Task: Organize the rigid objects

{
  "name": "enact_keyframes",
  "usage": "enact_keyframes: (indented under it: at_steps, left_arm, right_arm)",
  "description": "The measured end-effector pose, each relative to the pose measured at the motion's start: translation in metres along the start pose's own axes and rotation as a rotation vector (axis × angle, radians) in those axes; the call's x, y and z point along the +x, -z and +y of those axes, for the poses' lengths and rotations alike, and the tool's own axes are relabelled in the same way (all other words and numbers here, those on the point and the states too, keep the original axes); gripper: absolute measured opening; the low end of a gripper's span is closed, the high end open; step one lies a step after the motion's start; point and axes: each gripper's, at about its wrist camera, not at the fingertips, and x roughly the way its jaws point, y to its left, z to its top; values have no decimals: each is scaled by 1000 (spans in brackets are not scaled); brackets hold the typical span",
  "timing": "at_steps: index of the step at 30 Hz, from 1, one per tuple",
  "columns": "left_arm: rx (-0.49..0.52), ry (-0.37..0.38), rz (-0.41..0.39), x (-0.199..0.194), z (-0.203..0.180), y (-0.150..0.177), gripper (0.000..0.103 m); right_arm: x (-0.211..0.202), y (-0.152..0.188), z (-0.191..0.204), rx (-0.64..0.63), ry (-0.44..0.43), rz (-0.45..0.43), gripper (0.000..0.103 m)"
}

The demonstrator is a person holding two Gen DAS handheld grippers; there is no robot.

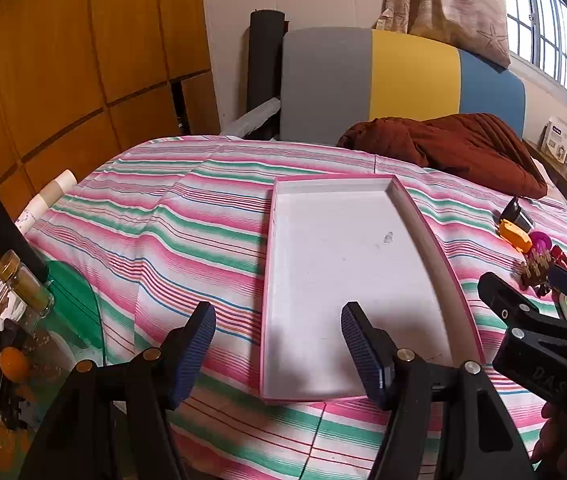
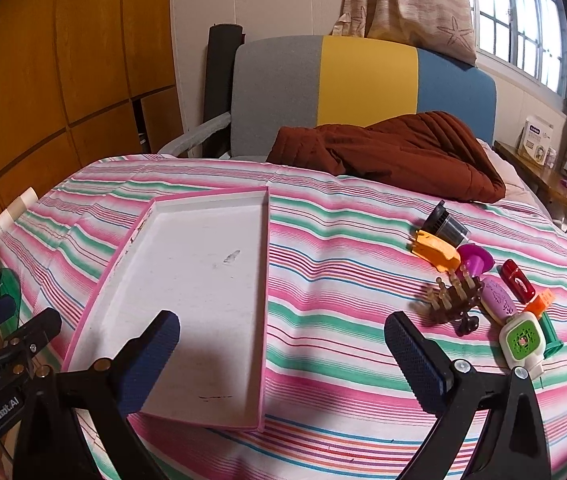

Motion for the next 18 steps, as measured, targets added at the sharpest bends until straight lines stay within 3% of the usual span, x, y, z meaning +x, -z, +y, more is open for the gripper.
enact_keyframes:
  at_steps: [13, 15, 18]
  left_arm:
    - [48, 53, -8, -1, -18, -5, 66]
    - [69, 86, 8, 0, -24, -8, 66]
    - [43, 203, 56, 4, -31, -12, 67]
  right_arm:
    - [-3, -8, -32, 8, 37, -11, 103]
    - [-3, -11, -50, 47, 22, 3, 103]
    - [-3, -15, -88, 121, 40, 22, 103]
